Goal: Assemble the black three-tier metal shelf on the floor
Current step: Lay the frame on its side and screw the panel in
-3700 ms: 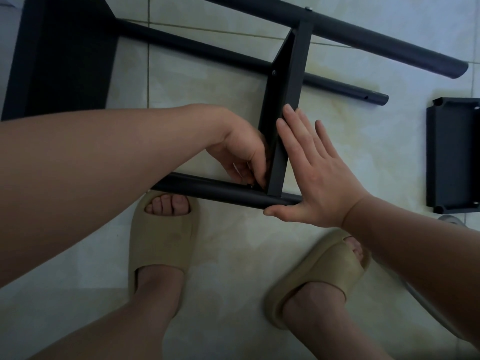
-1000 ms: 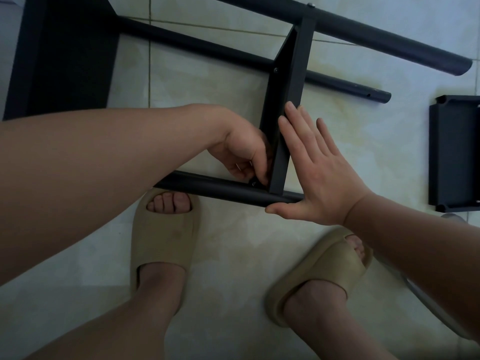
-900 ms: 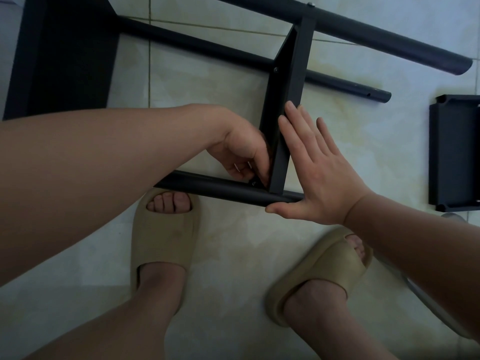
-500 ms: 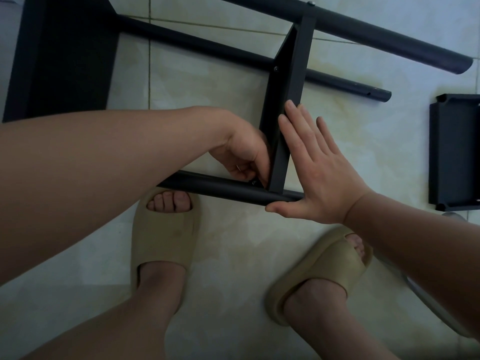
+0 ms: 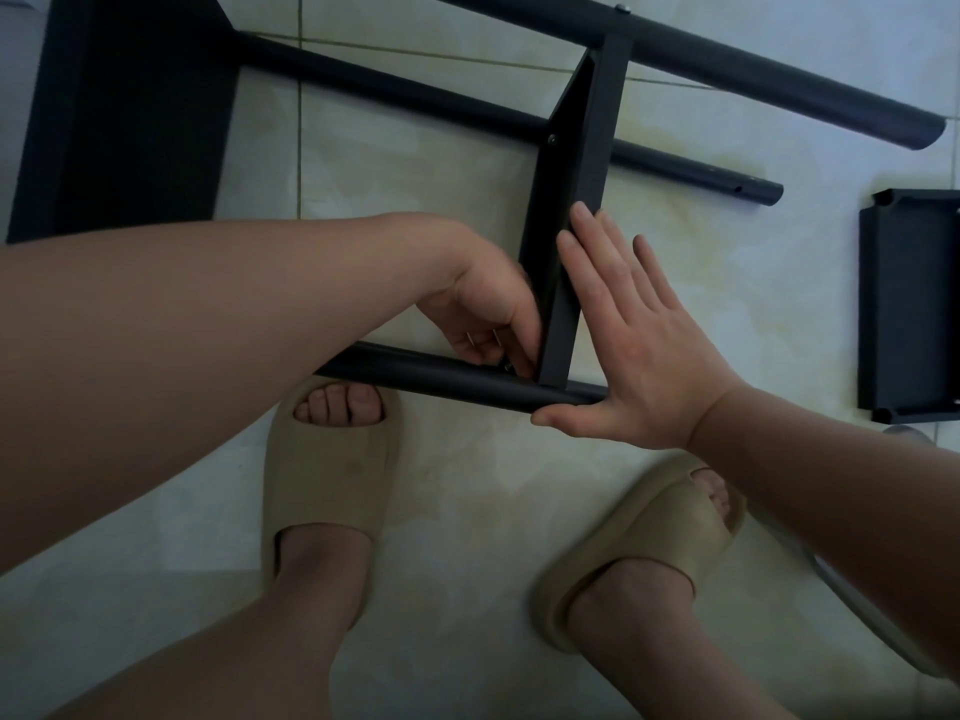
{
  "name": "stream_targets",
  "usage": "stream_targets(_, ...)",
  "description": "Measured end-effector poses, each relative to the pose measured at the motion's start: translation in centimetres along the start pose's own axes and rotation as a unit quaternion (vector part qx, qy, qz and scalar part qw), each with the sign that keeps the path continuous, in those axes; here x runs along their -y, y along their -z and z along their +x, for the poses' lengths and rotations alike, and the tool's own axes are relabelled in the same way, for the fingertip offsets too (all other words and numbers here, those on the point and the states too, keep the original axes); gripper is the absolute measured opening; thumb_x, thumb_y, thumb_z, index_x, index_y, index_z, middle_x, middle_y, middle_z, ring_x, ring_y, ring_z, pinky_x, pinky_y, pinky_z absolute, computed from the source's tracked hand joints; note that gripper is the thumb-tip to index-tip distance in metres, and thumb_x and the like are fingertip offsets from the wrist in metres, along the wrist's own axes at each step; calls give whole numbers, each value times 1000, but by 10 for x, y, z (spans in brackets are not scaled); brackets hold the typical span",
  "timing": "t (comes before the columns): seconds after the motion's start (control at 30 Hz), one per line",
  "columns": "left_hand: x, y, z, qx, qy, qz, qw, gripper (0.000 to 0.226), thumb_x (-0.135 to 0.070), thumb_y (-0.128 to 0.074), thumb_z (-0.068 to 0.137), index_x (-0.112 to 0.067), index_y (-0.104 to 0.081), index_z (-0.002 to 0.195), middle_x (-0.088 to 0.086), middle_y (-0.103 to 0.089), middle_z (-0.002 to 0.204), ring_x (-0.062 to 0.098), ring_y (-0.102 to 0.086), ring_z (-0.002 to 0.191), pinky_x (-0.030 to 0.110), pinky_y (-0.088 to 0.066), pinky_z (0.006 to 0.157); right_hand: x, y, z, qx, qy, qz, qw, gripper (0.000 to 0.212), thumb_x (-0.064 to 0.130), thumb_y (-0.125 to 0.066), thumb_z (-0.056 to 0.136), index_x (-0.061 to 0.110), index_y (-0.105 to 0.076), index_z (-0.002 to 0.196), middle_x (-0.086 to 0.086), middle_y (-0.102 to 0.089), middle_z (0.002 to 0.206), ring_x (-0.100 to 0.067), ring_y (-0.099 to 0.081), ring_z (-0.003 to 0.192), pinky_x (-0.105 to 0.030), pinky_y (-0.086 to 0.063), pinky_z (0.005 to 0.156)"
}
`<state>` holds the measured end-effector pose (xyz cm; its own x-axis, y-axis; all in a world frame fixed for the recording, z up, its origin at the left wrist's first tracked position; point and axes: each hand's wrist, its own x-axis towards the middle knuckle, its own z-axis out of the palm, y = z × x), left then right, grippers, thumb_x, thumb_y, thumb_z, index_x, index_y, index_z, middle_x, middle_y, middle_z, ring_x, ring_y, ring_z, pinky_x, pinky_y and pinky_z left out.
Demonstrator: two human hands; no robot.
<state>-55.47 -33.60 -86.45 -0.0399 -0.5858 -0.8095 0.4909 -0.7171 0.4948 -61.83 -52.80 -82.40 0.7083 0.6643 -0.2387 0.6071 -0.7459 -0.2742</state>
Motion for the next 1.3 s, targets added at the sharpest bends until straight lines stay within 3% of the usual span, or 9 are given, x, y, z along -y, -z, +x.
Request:
stream_targets(0.13,-2,0,1,-4,-8,-3,1000,12,-5,-67,89,-15,-70,82,-4,-68,70,8,-52,62,20,-47,63,0,-1,0,-3,1,1,1000,125,86,-47,79,0,-6,160,-18,3,169,-32,4,157,-58,-9,125)
stream_targets(0.37,-1,0,-1,0,-24,-19,1000,17,0,-67,88,-14,-71,80,-3,-67,66,8,-54,60,20,-47,66,-1,-1,0,-7,2,5,1000,125,86,-47,79,-1,-8,160,-18,2,169,-33,4,157,-58,-9,125)
stream_targets(0.57,0,1,-3,-3,-18,-14,1000,15,-2,-68,87,-16,-73,84,-1,-68,76,11,-59,70,24,-49,74,-1,-1,0,-6,1,9,1000,125,85,-48,79,0,-7,160,-18,2,169,-32,5,157,-58,-8,125)
stream_targets(0.73,2,3,-3,-23,1,-6,1000,8,-17,-69,87,-22,-75,86,-6,-71,84,12,-55,76,32,-46,87,0,-1,-1,-5,0,6,1000,125,85,-48,79,0,-7,160,-17,2,169,-32,4,157,-58,-9,125)
stream_targets(0.9,1,1,0,-14,-9,2,1000,21,-12,-71,87,-22,-77,70,-4,-69,74,11,-53,66,27,-48,74,0,0,0,-6,0,7,1000,125,85,-47,78,-1,-8,160,-18,2,169,-32,4,157,-58,-9,125)
stream_targets(1.3,-1,1,-1,-1,-24,-7,1000,13,-2,-69,86,-14,-73,84,0,-67,72,10,-59,65,22,-49,67,-1,-1,0,-5,1,5,1000,126,85,-48,78,0,-7,160,-17,3,169,-32,5,157,-57,-8,125)
